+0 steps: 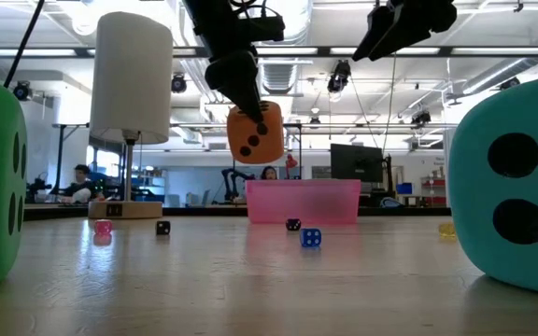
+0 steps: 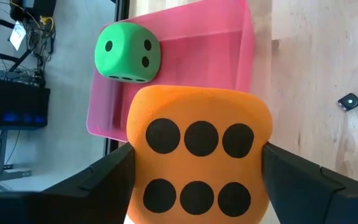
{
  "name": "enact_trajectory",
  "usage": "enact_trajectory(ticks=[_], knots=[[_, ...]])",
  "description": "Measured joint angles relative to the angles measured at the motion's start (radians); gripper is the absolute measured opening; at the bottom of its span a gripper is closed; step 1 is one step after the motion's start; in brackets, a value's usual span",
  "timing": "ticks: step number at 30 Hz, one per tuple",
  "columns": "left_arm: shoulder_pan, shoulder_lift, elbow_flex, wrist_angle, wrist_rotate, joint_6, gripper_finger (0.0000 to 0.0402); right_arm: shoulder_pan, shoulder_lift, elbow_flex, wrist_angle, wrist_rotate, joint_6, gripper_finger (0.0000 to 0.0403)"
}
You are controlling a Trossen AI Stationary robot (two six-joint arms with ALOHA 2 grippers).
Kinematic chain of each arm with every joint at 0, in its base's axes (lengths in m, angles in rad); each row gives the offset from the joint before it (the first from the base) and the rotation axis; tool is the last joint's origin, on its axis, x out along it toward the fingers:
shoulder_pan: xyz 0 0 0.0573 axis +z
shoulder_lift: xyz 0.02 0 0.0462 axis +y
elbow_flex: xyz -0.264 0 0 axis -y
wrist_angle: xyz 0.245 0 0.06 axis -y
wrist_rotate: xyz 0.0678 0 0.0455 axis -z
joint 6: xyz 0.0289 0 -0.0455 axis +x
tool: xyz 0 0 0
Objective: Pick & Place Dice
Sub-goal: Put the big orange dice into the red container
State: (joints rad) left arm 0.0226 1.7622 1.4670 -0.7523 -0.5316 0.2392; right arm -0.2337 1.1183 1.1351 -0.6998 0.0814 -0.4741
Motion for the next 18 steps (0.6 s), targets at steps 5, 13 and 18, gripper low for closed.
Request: enact_trajectory(ticks=[5, 13, 18], knots=[[0.001, 0.0, 0.0, 0.001, 0.0, 0.0, 0.0303, 0.0, 0.0, 0.0, 0.0, -0.001, -0.004, 0.04], [0.001, 0.0, 0.0, 0.002, 0.0, 0.0, 0.0305, 0.0, 0.0, 0.0, 0.0, -0.002, -0.007, 0.04], [0.011, 0.0, 0.0, 0.014, 0.027, 0.021, 0.0302, 0.0, 0.0, 0.0, 0.0, -0.002, -0.007, 0.04]])
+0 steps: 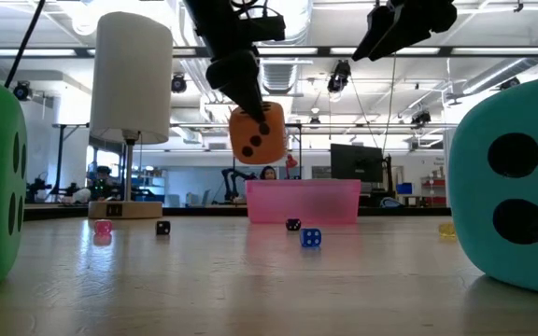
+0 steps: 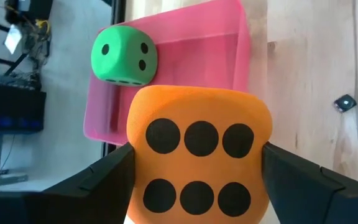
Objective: Pick & Place Dice
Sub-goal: Put the big orange dice into the red container
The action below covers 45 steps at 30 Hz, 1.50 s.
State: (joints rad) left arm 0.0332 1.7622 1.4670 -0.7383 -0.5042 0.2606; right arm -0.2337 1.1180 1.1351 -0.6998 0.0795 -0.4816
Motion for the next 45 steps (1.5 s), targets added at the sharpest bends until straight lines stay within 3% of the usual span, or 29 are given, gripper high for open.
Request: enact_trajectory(ticks=[15, 30, 45], knots=[[0.159, 0.001, 0.001, 0.167, 0.227, 0.158, 0.0311, 0.0, 0.0, 0.0, 0.0, 0.0, 0.002, 0.04], [0.355, 0.043, 0.001, 0.281, 0.387, 0.284, 0.0321, 0.0, 0.0, 0.0, 0.0, 0.0, 0.002, 0.04], [0.447, 0.13, 0.0, 0.341, 0.406, 0.295, 0.0337, 0.0, 0.0, 0.0, 0.001, 0.0, 0.001, 0.04]])
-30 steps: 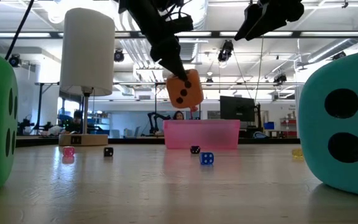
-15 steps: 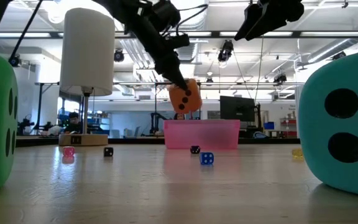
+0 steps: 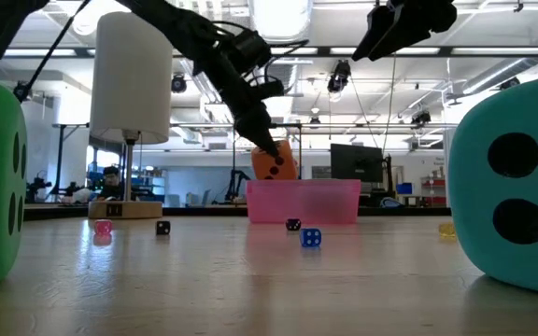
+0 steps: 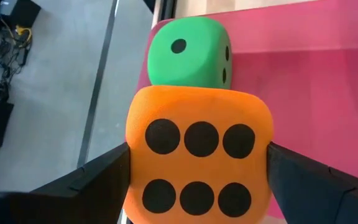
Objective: Pick & Place Dice
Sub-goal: Put the big orange dice into the red container, then put the big blue dice into the red container
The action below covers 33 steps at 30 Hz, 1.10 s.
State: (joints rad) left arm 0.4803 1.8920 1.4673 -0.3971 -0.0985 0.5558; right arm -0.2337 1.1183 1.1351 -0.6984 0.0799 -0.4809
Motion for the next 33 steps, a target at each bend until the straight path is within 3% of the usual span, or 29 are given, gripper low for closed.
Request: enact_trajectory(ticks=[7, 14, 33], knots=[[0.025, 0.027, 0.0, 0.024, 0.036, 0.014, 0.0343, 0.0, 0.0, 0.0, 0.002, 0.0, 0.0, 0.04], [0.036, 0.033, 0.0, 0.036, 0.036, 0.05, 0.0394, 0.0, 0.0, 0.0, 0.001, 0.0, 0.002, 0.04], [0.027, -0.002, 0.0, 0.051, 0.026, 0.008, 0.0393, 0.0, 0.0, 0.0, 0.001, 0.0, 0.001, 0.04]])
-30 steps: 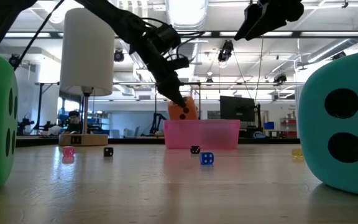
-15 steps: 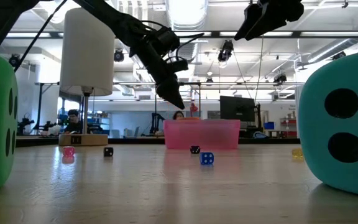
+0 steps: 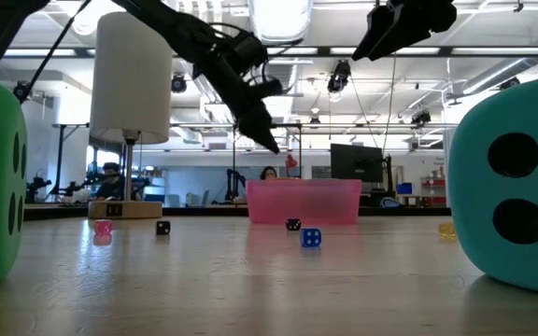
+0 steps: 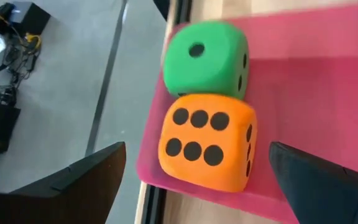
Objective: Pick & Place Dice
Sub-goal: Put the big blue dice into the red container
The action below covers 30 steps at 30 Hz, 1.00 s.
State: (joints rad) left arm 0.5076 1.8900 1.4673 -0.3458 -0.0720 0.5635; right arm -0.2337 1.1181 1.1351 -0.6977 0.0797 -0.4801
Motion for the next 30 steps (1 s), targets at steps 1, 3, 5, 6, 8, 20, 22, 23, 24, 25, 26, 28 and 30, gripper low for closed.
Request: enact_trajectory(ticks=[1, 3, 5, 6, 8, 20, 22, 23, 24, 25, 26, 28, 30], knots=[[-0.006, -0.012, 0.0, -0.009, -0.002, -0.018, 0.0392, 0.0, 0.0, 0.0, 0.0, 0.0, -0.002, 0.04], [-0.022, -0.035, 0.0, -0.035, -0.001, -0.037, 0.0393, 0.0, 0.0, 0.0, 0.0, 0.0, 0.0, 0.04], [-0.043, -0.059, 0.0, -0.072, -0.001, -0.041, 0.0394, 0.0, 0.0, 0.0, 0.0, 0.0, 0.0, 0.04], [-0.054, -0.072, 0.0, -0.095, -0.001, -0.046, 0.0394, 0.0, 0.0, 0.0, 0.0, 0.0, -0.001, 0.04], [-0.08, -0.096, 0.0, -0.145, -0.002, -0.048, 0.0394, 0.0, 0.0, 0.0, 0.0, 0.0, -0.001, 0.04], [-0.271, -0.203, -0.006, -0.432, -0.054, -0.166, 0.0394, 0.0, 0.0, 0.0, 0.0, 0.0, 0.0, 0.04], [-0.303, -0.22, -0.031, -0.444, -0.073, -0.197, 0.0394, 0.0, 0.0, 0.0, 0.0, 0.0, -0.001, 0.04], [-0.318, -0.233, -0.051, -0.442, -0.081, -0.212, 0.0393, 0.0, 0.0, 0.0, 0.0, 0.0, 0.0, 0.04], [-0.334, -0.246, -0.075, -0.441, -0.09, -0.228, 0.0393, 0.0, 0.0, 0.0, 0.0, 0.0, 0.001, 0.04], [-0.35, -0.264, -0.099, -0.441, -0.096, -0.248, 0.0392, 0.0, 0.0, 0.0, 0.0, 0.0, 0.0, 0.04], [-0.365, -0.284, -0.13, -0.439, -0.102, -0.275, 0.0391, 0.0, 0.0, 0.0, 0.0, 0.0, -0.001, 0.04], [-0.4, -0.331, -0.193, -0.429, -0.111, -0.343, 0.0391, 0.0, 0.0, 0.0, 0.0, 0.0, 0.0, 0.04], [-0.439, -0.387, -0.267, -0.389, -0.116, -0.405, 0.0391, 0.0, 0.0, 0.0, 0.0, 0.0, 0.0, 0.04]])
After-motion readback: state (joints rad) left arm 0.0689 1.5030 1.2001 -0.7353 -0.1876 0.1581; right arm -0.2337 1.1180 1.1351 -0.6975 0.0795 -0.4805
